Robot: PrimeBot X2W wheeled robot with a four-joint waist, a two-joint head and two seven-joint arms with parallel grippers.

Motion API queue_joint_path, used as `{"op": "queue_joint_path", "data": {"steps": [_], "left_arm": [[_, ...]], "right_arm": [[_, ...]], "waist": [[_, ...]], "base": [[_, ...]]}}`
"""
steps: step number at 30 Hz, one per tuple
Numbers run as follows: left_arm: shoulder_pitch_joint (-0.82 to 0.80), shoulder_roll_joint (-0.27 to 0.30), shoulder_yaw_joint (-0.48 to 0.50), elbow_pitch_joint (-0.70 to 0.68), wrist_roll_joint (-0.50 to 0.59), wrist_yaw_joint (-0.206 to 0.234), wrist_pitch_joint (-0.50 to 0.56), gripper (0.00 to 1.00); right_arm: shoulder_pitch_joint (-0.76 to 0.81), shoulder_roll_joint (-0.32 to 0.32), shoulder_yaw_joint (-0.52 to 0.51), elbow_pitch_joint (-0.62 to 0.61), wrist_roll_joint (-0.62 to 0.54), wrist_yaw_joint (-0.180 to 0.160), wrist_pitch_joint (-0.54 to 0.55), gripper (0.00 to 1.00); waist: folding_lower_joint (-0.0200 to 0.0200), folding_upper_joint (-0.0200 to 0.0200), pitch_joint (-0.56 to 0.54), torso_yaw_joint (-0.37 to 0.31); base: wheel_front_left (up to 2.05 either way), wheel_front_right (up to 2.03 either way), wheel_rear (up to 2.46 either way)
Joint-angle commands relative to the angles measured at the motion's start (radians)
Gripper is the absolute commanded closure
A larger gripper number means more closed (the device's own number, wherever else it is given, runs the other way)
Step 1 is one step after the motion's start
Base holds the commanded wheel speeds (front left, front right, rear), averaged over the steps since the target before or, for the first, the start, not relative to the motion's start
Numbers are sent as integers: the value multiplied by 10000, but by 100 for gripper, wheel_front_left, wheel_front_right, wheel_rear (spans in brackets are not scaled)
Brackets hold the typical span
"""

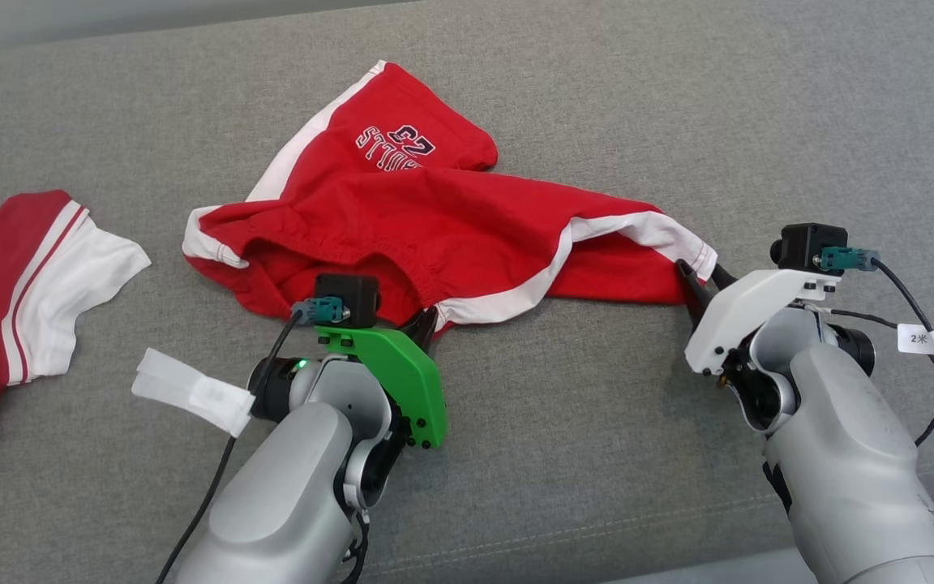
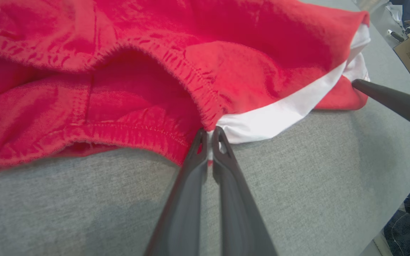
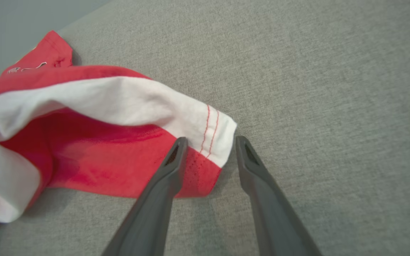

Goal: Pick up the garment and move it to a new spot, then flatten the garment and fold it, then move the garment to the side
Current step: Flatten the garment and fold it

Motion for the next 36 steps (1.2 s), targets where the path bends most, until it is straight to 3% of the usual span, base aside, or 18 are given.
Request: {"op": "queue_joint_path", "data": {"steps": [1, 2, 5, 16, 23, 30, 36], "left_arm": [[86, 109, 25, -42, -56, 79, 20, 100], [91, 119, 20, -60, -55, 96, 27, 100], [110, 163, 18, -99, -72, 143, 6, 100], [-42, 262, 588, -579, -395, 239, -599, 100], [-948, 618, 1313, -1421, -648, 226, -733, 100], [-2694, 1061, 1922, -1608, -913, -162, -418, 100], [-4652, 1439, 2616, -1431, -1126, -479, -411, 100]], "right_arm": [[-151, -30, 28, 115, 57, -3, -53, 55], [-195, -29, 30, 157, 57, -3, -89, 61], [-246, -29, 85, 260, 31, -3, -196, 100], [-350, -29, 55, -86, -234, -3, -702, 100], [-857, -21, 600, -1143, -661, -3, -39, 100], [-2378, -70, 1663, -2029, -1101, -3, 787, 100], [-4563, -415, 2495, -1869, -1144, -3, 820, 100]], "waist": [[0, 0, -10, 25], [0, 0, -12, 36], [0, 0, -22, 47], [0, 0, -346, 110], [0, 0, -509, 193], [0, 0, -118, 112], [0, 0, 827, 7]], "base": [[0, 0, 0], [0, 0, 0], [0, 0, 0], [0, 0, 0], [0, 0, 0], [0, 0, 0], [0, 0, 0]]}}
